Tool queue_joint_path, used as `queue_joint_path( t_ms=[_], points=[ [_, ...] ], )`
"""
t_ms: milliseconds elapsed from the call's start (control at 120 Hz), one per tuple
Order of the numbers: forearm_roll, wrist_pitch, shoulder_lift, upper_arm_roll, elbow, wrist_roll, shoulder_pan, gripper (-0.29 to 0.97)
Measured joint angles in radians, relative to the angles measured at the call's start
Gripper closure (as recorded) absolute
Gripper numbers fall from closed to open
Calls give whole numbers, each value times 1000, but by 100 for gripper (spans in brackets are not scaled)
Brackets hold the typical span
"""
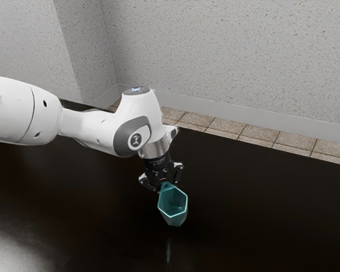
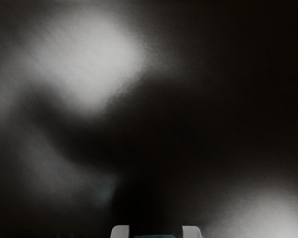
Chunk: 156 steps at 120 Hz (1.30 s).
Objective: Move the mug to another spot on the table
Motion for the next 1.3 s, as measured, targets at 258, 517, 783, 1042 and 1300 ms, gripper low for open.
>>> queue_joint_path(
  t_ms=[258,517,783,1042,1300],
  points=[
    [-3,-5,-89,88,-114,-7,8,73],
    [-2,-49,-101,177,-118,-10,40,73],
    [0,-101,-122,225,-141,-8,80,73],
    [6,-115,-107,226,-133,8,146,73],
    [-79,-109,-44,225,-81,69,201,74]
  ],
)
